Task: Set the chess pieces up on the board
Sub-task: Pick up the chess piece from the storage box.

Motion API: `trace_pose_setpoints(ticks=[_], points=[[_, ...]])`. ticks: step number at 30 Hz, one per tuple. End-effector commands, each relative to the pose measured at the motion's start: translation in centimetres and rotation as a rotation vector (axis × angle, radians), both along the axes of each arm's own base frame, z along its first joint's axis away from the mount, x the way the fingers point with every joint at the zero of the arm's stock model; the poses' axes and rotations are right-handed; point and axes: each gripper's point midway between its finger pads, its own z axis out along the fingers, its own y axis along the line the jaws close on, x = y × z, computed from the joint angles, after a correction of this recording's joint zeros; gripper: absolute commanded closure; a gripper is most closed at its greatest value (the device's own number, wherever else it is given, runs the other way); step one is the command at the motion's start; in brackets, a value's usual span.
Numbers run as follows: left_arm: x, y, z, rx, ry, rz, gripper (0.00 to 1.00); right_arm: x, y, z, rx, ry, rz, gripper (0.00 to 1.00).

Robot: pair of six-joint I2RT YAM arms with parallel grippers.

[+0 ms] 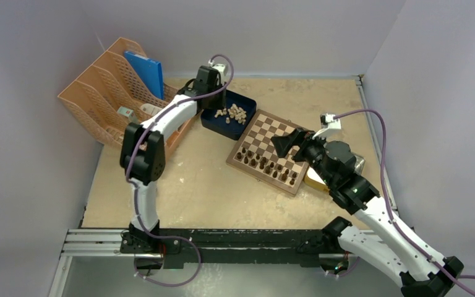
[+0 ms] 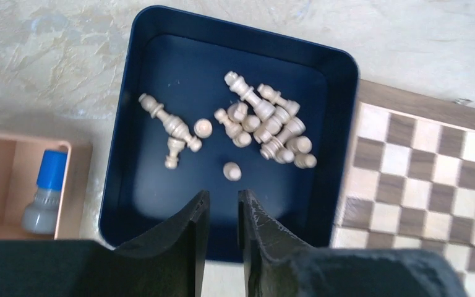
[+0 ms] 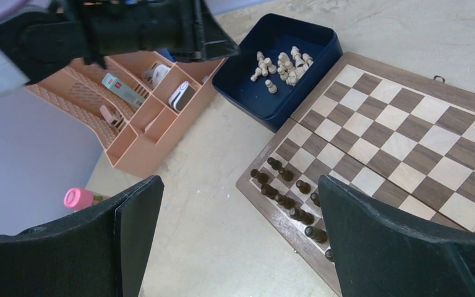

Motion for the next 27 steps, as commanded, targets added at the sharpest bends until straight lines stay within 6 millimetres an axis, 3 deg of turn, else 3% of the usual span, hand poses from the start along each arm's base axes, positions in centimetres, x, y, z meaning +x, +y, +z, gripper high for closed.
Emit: trace_pose_setpoints(ticks=[1,12,27], points=[[3.6,-0.3,0.8,0.037,-0.064,0.008,0.79,0.0,0.3,2.5,0.028,-0.072,0.023,0.03],[6.4,-0.6,-2.0,0.092,-0.095,0.0,0.76,0.5,0.9,2.6,0.027,-0.076,0.035,0.04],[7.7,-0.6,-5.9,0.128,-0.059,0.013,0.73,1.0,1.2,2.0,0.016,-0.077,0.04,0.04]])
